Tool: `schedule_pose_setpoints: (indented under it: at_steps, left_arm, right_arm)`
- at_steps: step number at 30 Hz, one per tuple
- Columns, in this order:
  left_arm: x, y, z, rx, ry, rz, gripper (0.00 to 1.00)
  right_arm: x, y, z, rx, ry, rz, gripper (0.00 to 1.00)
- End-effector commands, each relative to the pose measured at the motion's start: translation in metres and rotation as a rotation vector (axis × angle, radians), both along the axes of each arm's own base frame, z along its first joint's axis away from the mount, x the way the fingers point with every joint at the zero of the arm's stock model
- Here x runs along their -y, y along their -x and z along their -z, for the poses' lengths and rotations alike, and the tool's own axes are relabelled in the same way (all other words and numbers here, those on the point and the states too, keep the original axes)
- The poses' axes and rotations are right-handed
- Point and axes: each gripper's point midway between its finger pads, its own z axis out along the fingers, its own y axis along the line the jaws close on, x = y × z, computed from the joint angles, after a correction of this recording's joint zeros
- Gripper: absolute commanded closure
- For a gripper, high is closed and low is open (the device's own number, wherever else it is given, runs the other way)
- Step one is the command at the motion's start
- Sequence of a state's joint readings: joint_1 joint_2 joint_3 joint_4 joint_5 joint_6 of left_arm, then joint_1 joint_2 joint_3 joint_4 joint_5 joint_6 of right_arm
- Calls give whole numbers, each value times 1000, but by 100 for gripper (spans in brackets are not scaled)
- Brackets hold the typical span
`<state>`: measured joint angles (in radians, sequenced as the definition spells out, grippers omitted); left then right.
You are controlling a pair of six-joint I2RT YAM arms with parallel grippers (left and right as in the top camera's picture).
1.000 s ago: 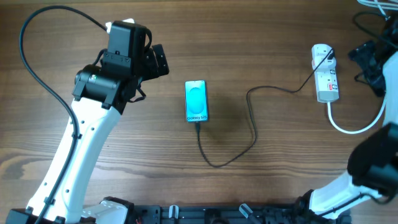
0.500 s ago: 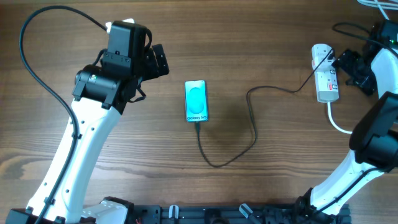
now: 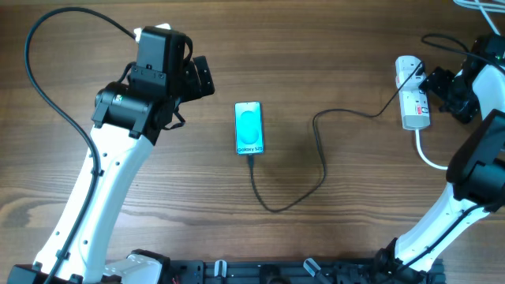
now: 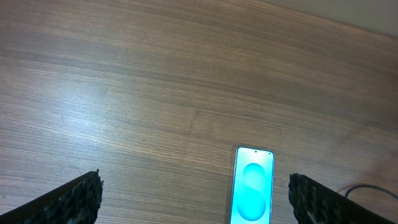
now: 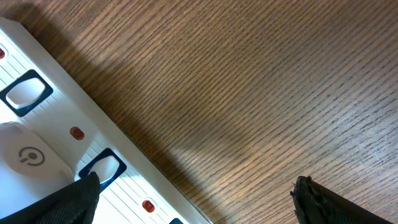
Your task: Plug charger to phone and switch on socket
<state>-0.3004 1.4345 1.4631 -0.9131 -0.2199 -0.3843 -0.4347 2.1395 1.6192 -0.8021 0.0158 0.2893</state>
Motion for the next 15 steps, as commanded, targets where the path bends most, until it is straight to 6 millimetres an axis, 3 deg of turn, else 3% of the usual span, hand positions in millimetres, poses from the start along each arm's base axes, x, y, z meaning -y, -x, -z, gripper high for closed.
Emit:
schedule_pose_setpoints:
  at_steps: [1,7,15]
  left_arm:
    - [-3,-2,2,-2,-4,-25,0]
    - [-3,-2,2,-2,-4,-25,0]
    - [-3,-2,2,-2,-4,-25,0]
  right_arm:
    - [0,-3,7,3,-19,2,0]
    - [2,-5,10,5,-9,3,0]
    - [0,-4,30,-22,-31,1,0]
